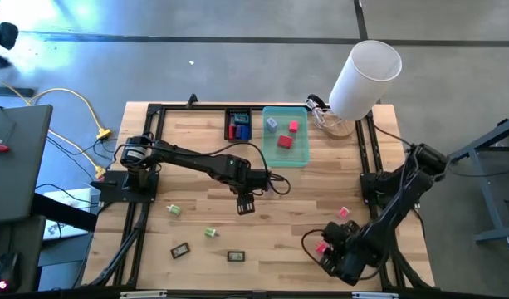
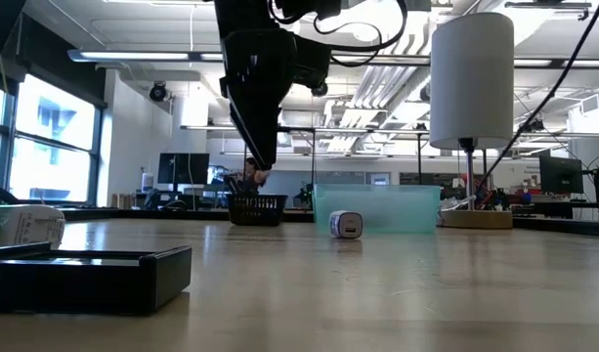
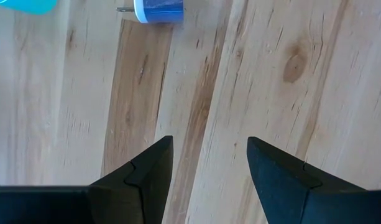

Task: Pick & Place Office items
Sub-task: Put the bottom pink charger adapter into the blue bin

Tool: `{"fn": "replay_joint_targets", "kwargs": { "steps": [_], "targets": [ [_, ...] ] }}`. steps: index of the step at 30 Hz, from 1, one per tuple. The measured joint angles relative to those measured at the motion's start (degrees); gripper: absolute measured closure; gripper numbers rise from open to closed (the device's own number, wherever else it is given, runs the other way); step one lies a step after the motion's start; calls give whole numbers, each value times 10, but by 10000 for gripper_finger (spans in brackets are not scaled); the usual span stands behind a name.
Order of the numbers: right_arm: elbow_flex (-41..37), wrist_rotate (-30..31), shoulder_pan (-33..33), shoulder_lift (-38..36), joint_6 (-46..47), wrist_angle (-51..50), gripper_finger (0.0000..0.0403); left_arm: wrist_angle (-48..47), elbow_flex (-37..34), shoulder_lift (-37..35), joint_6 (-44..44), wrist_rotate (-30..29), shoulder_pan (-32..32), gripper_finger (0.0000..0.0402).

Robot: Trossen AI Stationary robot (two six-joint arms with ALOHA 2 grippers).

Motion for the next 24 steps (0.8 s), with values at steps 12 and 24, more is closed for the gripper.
{"fn": "replay_joint_targets", "kwargs": {
  "steps": [12, 24],
  "targets": [
    [18, -38, -22, 63, -17, -3, 215, 0, 0, 0, -4, 0, 0, 204],
    [18, -46, -34, 75, -36, 9, 215, 0, 0, 0, -4, 0, 0, 204]
  ]
}}
